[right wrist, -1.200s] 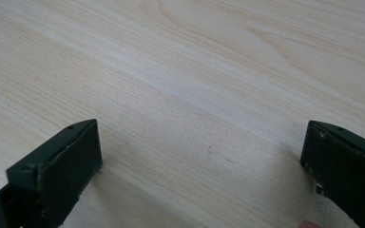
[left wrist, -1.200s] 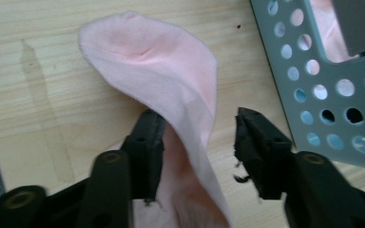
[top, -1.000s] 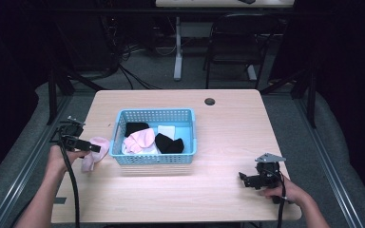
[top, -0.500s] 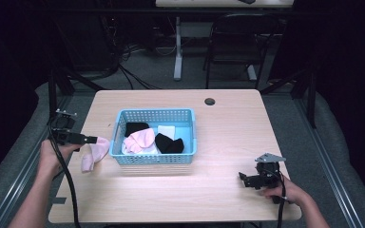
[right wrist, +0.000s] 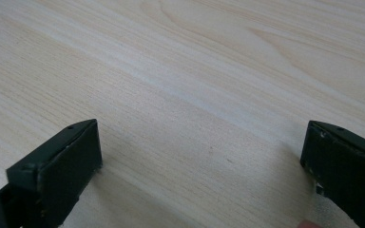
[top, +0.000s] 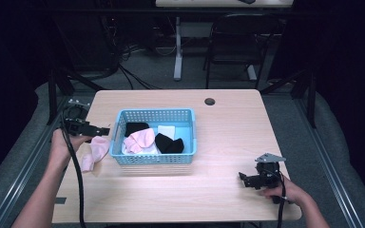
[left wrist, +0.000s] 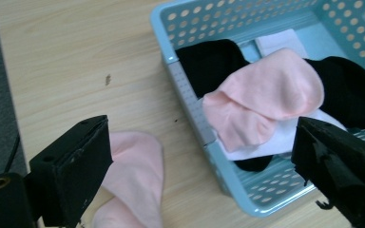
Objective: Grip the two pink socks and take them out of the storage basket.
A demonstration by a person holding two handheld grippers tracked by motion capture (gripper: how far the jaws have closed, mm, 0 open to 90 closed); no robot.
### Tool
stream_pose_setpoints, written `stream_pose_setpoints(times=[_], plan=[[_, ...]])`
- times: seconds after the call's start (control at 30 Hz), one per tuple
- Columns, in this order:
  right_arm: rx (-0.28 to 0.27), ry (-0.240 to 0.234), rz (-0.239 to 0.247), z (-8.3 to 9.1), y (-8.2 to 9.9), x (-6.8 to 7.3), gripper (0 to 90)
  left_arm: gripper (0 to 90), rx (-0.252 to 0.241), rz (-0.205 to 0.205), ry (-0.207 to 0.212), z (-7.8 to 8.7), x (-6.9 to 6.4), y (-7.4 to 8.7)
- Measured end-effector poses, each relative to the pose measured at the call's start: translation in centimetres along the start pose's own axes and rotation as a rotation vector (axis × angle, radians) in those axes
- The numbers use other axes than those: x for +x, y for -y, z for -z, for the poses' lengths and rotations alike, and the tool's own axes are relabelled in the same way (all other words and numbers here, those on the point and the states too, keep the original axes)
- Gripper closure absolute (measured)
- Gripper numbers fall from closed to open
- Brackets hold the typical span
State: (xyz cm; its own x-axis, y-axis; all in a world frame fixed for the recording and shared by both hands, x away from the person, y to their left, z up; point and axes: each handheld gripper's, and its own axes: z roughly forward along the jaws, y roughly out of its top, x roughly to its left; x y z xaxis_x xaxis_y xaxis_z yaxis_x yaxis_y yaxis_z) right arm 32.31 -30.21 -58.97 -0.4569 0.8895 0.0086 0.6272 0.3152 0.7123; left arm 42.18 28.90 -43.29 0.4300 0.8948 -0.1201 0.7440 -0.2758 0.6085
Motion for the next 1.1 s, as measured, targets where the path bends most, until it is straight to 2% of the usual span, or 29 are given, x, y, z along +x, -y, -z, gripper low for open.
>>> stream_pose_setpoints(times=[0.3,0.43,0.6,0.77,1.0,1.1], plan=[[0.000,-0.001,0.000,0.0,0.0,0.0,0.0,0.3,0.027,-0.073,0.025,-2.2,-2.7,-1.9],[0.000,-0.001,0.000,0.0,0.0,0.0,0.0,0.0,0.035,-0.090,0.055,-3.6,-3.7,-2.4],[0.001,-0.001,0.000,0.0,0.0,0.0,0.0,0.0,0.045,-0.113,0.072,-5.0,-4.9,-3.0],[0.000,-0.001,0.000,0.0,0.0,0.0,0.0,0.2,0.075,-0.136,0.083,-6.7,-6.0,-3.5],[0.000,-0.001,0.000,0.0,0.0,0.0,0.0,0.8,0.129,-0.151,0.086,-9.2,-7.1,-3.7],[0.001,-0.001,0.000,0.0,0.0,0.0,0.0,3.0,0.153,-0.144,0.079,-10.0,-7.2,-3.7]])
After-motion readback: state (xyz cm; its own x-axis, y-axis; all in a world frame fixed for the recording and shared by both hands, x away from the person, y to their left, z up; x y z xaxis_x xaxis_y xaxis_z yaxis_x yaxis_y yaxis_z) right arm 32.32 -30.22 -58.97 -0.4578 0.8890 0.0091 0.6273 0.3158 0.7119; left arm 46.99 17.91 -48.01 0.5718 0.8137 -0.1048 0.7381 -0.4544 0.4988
